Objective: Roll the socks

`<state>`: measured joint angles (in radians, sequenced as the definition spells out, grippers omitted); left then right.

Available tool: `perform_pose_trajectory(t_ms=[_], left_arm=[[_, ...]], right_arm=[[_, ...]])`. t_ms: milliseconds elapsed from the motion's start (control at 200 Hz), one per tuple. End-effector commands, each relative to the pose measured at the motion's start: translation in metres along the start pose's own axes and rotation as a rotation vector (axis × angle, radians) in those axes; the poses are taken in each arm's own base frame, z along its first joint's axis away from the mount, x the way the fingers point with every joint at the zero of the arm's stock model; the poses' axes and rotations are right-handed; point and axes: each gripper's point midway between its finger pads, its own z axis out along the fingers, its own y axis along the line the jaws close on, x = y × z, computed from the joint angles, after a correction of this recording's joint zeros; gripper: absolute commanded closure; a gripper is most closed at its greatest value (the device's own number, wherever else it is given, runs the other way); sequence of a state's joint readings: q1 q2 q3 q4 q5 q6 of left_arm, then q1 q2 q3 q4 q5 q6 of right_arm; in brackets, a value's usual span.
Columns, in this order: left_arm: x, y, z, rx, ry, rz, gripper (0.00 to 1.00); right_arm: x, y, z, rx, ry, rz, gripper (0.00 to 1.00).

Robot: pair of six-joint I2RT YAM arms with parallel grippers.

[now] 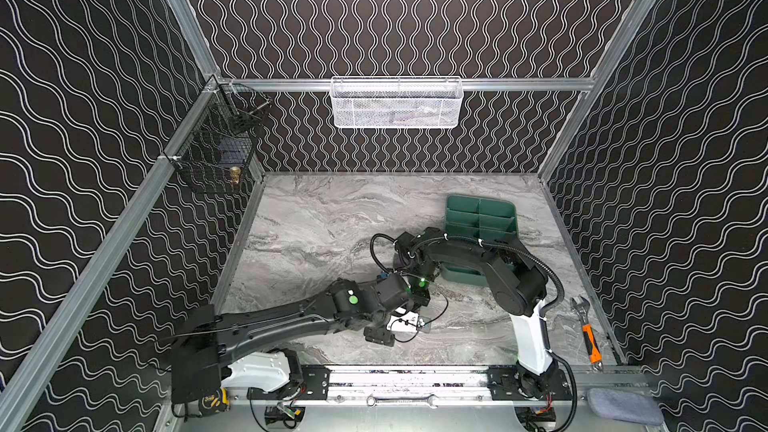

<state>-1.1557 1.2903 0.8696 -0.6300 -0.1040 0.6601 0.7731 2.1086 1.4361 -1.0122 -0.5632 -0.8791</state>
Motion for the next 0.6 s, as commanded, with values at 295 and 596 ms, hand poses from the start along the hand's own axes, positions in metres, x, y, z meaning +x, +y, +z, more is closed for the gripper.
perform_pose_trajectory(t_ms=[295, 596], left_arm=[[-0.008, 0.037, 0.064, -0.239, -0.030, -0.064, 0.18], [-0.001, 0.019, 0.083, -0.127, 0.006, -0.043, 0.40]], right_arm=[[0.000, -0.027, 0.001, 0.100, 0.002, -0.072, 1.00], [-0.005, -0.026, 0.002, 0.079, -0.014, -0.069, 1.00]])
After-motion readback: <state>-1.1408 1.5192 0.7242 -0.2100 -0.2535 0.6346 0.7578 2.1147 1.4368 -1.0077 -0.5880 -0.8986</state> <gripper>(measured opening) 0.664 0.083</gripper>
